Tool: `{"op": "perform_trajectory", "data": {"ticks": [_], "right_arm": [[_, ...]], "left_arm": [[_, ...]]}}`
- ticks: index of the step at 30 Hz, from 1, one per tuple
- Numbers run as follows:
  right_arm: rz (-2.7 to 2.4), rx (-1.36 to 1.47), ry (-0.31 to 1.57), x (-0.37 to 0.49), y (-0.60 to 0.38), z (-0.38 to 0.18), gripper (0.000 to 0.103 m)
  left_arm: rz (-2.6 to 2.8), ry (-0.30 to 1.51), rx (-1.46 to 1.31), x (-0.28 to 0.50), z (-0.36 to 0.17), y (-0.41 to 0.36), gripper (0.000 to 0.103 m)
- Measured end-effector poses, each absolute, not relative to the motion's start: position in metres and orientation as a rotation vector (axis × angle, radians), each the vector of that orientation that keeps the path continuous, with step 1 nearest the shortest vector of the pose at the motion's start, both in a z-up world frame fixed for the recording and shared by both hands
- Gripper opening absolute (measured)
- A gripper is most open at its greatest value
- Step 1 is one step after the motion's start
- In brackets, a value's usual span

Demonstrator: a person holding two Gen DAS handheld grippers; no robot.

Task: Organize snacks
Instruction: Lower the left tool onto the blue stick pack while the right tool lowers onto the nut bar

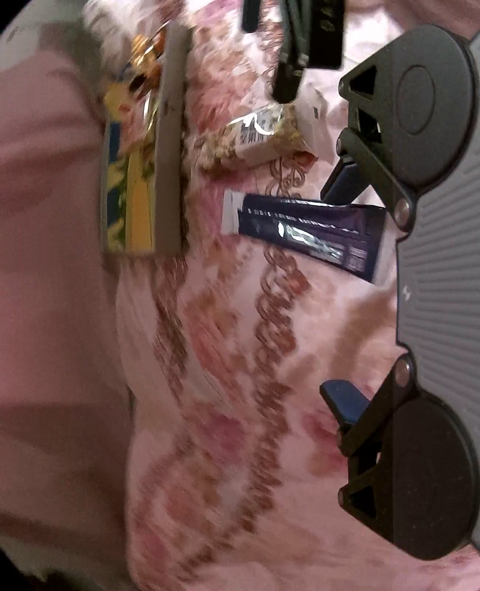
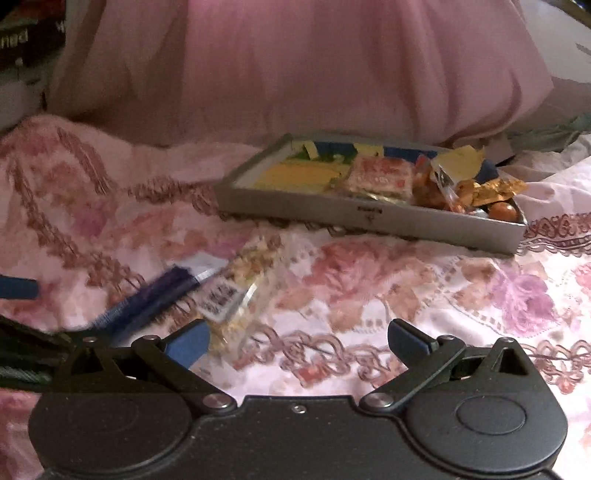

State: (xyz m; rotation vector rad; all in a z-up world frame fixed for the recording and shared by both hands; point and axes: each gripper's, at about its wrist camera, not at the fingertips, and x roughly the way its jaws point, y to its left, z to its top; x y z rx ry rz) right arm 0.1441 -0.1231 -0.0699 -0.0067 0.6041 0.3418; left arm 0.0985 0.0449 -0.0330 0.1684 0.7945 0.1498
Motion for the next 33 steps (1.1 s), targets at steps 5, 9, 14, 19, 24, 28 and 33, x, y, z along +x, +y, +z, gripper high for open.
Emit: {"op": "perform_trajectory", "data": {"ticks": [5,9,14,19,24,28,33], "right_arm": [[0.448,0.039,0.629,0.166,-0.110,-0.071,0.102],[0.490,-0.010,0.671,0.183,-0.093,-0.080,0.096],[0.486,-0.017,0.721,0.192,-0.090,-0.090,0.084],[0.482,-0.041,0.717,0.188,-0.092,-0.090,0.079],[0.447,-0.057,0.700,0.179,-0.102,-0.085,0.069],[0.424,-0.042,0.699,0.174,-0.110,-0.083,0.064],[0.443,-0.042,0.697,0.180,-0.108,-0.087,0.064]], "left_arm": [[0.068,0.803,0.292,0.114,-0.043,0.035,0.102],[0.039,0.815,0.321,0.123,-0.049,0.035,0.102],[0.027,0.836,0.317,0.127,-0.053,0.038,0.102],[0.017,0.848,0.306,0.132,-0.054,0.039,0.102],[0.005,0.860,0.261,0.140,-0.055,0.038,0.097],[0.000,0.877,0.203,0.145,-0.055,0.039,0.085],[-0.006,0.897,0.135,0.148,-0.054,0.041,0.071]]}}
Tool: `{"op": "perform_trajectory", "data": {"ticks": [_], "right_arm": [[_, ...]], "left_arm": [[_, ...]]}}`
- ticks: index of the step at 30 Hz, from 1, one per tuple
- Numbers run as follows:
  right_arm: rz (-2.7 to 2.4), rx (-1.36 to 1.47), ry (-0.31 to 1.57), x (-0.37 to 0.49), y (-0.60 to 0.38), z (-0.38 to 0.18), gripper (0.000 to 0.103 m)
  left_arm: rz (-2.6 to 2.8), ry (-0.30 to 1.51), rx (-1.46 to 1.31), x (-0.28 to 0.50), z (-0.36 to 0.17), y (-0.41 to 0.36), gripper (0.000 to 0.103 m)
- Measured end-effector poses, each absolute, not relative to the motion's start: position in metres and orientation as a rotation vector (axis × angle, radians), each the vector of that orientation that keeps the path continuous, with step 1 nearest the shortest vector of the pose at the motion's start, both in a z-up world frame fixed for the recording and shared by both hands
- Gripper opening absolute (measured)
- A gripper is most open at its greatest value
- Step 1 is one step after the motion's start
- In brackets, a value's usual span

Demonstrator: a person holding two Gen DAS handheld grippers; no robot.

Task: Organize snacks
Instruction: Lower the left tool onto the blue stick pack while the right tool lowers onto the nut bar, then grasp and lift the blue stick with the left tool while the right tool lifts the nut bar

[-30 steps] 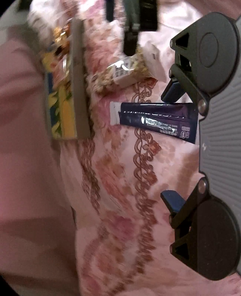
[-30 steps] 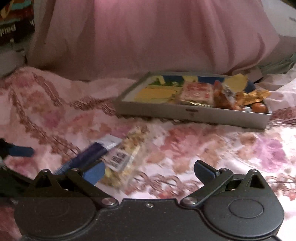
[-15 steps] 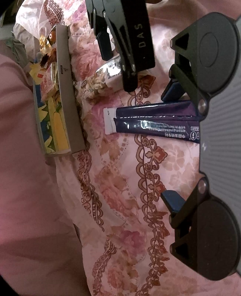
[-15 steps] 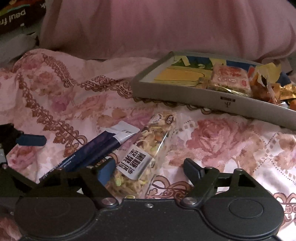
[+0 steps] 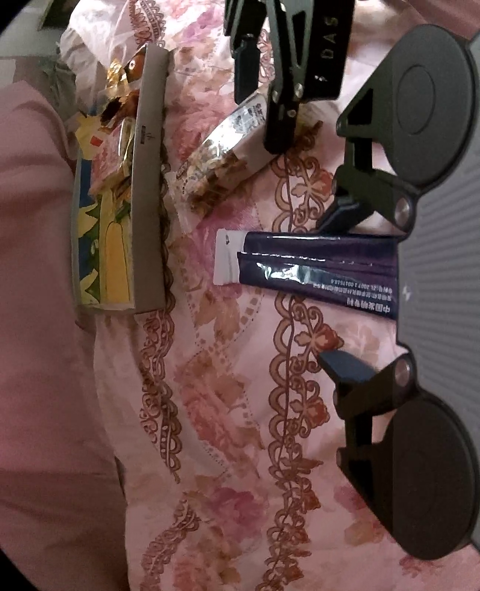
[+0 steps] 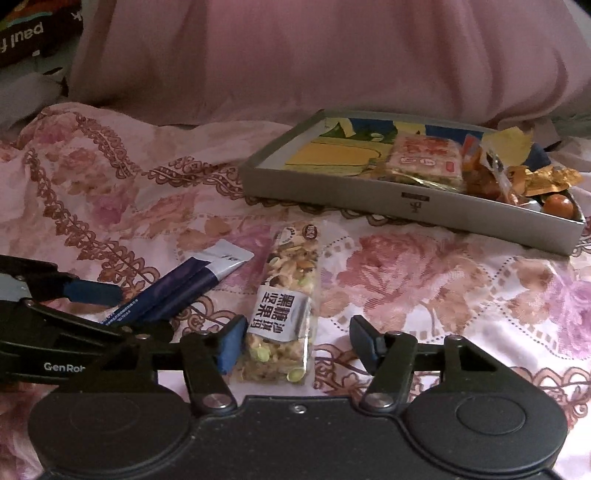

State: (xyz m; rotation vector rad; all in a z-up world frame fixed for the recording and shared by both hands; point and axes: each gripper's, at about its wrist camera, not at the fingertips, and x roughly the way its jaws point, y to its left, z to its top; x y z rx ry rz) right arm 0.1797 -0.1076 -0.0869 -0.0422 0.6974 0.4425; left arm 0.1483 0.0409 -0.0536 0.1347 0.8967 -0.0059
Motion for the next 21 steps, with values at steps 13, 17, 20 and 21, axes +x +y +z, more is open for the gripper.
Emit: {"op": "perform_trajectory", "data": {"ticks": [13,17,20,21], "right_arm": [[0.468,-0.091,0.680,0.1774,-0.0985,-0.0914,0.046],[0.461,-0.094,0.668,0.1755,-0.0992,-0.0908,0.043],[0.463,-0.082,0.668,0.1759,-0.1013,-0.0903,0.041],[0.463,-0.082,0.669,0.1758,-0.1014,-0.0900,0.041]], "left_arm": [[-0.030,0.914,0.085,0.1506,-0.0533,0.0403,0.044],[-0.013,0.908,0.089,0.1493,-0.0519,0.0396,0.039],[0.004,0.907,0.081,0.1467,-0.0507,0.0385,0.038],[0.009,0.907,0.081,0.1457,-0.0503,0.0380,0.038]]}}
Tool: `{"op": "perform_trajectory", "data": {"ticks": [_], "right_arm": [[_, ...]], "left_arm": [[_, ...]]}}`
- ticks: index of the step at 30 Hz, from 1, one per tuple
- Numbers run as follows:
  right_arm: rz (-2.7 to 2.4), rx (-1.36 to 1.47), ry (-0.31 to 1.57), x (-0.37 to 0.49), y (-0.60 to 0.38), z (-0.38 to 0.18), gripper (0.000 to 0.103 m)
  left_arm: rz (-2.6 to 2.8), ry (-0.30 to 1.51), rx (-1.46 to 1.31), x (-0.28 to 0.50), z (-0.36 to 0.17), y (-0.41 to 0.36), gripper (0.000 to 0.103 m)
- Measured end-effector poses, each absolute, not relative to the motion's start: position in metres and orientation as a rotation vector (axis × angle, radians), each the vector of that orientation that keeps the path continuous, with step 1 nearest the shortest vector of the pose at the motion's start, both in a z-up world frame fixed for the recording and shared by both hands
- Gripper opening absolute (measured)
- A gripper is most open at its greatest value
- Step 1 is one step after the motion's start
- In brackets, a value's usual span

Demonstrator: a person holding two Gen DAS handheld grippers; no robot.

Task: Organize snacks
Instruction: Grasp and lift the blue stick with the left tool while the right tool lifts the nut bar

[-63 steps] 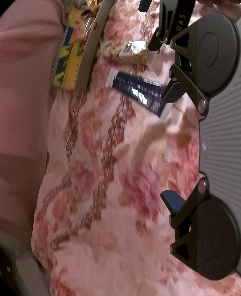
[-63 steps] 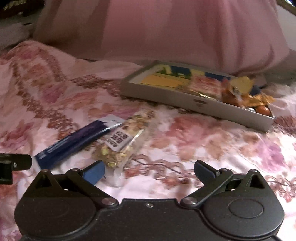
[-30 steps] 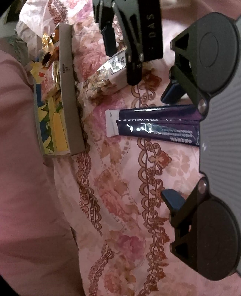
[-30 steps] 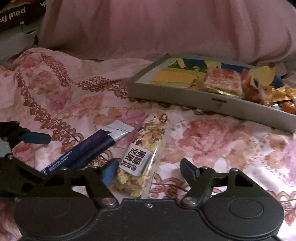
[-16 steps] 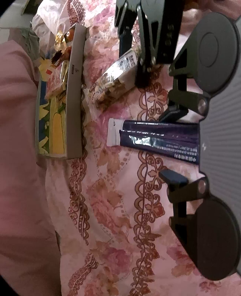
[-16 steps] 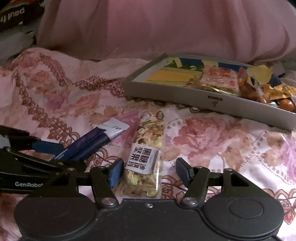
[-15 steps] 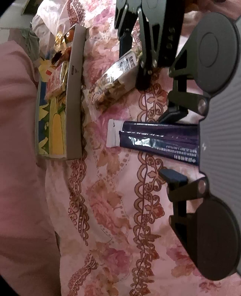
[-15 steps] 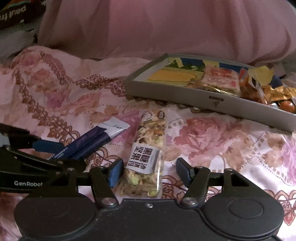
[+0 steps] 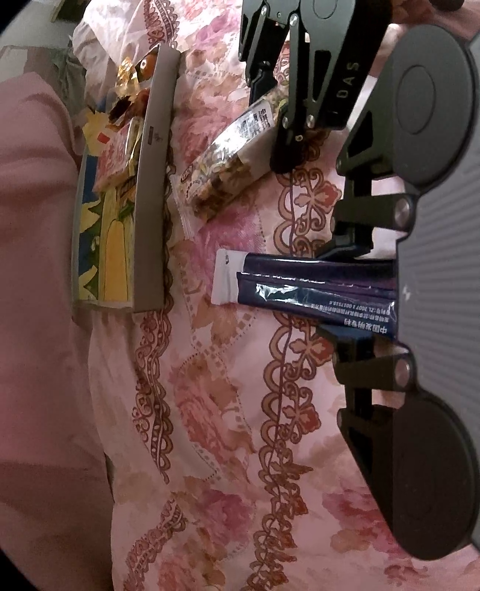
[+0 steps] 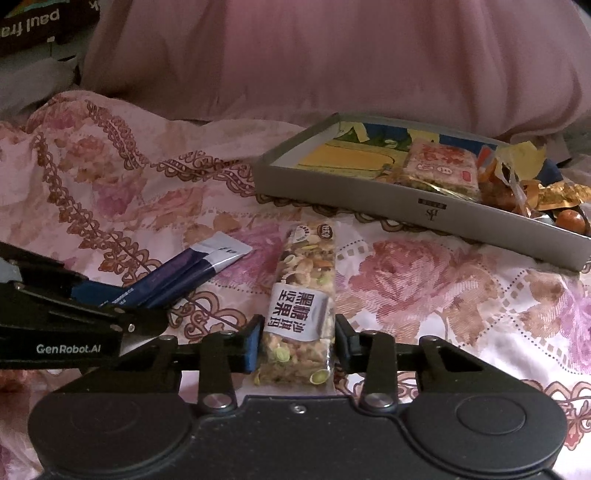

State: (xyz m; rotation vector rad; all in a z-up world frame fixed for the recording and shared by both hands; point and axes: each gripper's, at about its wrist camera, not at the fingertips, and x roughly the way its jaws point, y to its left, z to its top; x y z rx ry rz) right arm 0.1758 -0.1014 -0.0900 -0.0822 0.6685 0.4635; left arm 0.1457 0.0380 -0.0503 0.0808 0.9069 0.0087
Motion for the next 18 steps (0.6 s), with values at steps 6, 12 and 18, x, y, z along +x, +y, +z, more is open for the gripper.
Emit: {"op": "perform_trajectory", "data": {"ticks": [6,12,18], "right_arm": [[0.464,-0.132,0.633,0.167,-0.100,-0.084,0.039],[0.466,-0.231,0.564,0.152,-0.098,-0.076,0.039],[0.454,-0.251,0.520,0.147,-0.101,-0.069,0.039]], "left_arm": [[0.042,0.904,0.038,0.140,-0.046,0.040,0.037],[0.058,0.895,0.018,0.135,-0.043,0.037,0.037],[0.059,0.882,0.010,0.132,-0.039,0.032,0.037]]}}
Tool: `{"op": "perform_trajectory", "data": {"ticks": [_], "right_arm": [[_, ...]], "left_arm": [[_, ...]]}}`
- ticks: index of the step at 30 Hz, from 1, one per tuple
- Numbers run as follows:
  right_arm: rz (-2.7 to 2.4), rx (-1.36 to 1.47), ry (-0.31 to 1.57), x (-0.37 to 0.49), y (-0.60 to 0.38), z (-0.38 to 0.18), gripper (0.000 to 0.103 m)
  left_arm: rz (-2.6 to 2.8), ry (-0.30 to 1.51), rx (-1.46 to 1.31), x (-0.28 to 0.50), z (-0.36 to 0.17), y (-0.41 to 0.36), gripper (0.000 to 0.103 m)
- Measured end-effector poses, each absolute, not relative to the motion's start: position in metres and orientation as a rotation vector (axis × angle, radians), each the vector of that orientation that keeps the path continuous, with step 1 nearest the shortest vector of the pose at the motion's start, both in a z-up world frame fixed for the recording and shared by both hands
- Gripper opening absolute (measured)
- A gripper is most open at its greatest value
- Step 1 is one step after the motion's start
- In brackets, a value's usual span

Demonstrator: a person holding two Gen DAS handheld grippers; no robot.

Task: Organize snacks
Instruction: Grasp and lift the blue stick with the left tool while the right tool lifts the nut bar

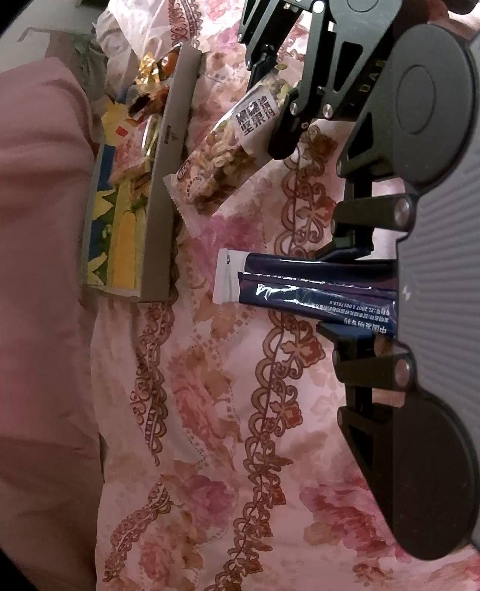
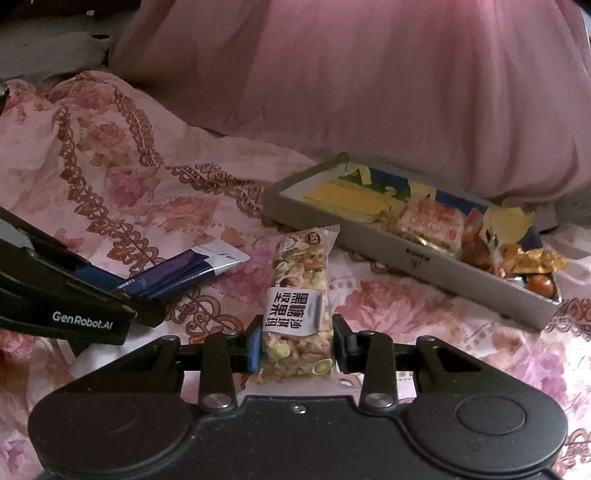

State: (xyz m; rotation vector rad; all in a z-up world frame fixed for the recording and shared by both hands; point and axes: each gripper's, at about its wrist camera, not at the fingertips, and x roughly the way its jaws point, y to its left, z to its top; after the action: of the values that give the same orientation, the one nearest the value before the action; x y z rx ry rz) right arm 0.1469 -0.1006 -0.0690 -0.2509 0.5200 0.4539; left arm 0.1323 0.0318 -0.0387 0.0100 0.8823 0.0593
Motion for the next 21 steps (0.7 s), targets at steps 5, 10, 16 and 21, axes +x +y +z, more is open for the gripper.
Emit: {"op": "perform_trajectory", "data": {"ticks": [5,10,16,21], "right_arm": [[0.437,-0.210,0.480,0.146,-0.107,-0.062,0.039],[0.413,-0.176,0.437,0.147,-0.116,-0.052,0.039],[0.370,-0.137,0.410,0.159,-0.131,-0.042,0.039],[0.325,-0.094,0.388,0.173,-0.147,-0.033,0.039]], "left_arm": [[0.057,0.845,0.014,0.132,-0.030,0.026,0.037],[0.048,0.804,-0.005,0.138,-0.021,0.021,0.037],[0.041,0.750,-0.013,0.157,-0.007,0.010,0.037],[0.030,0.709,-0.009,0.178,0.006,-0.003,0.037]]}}
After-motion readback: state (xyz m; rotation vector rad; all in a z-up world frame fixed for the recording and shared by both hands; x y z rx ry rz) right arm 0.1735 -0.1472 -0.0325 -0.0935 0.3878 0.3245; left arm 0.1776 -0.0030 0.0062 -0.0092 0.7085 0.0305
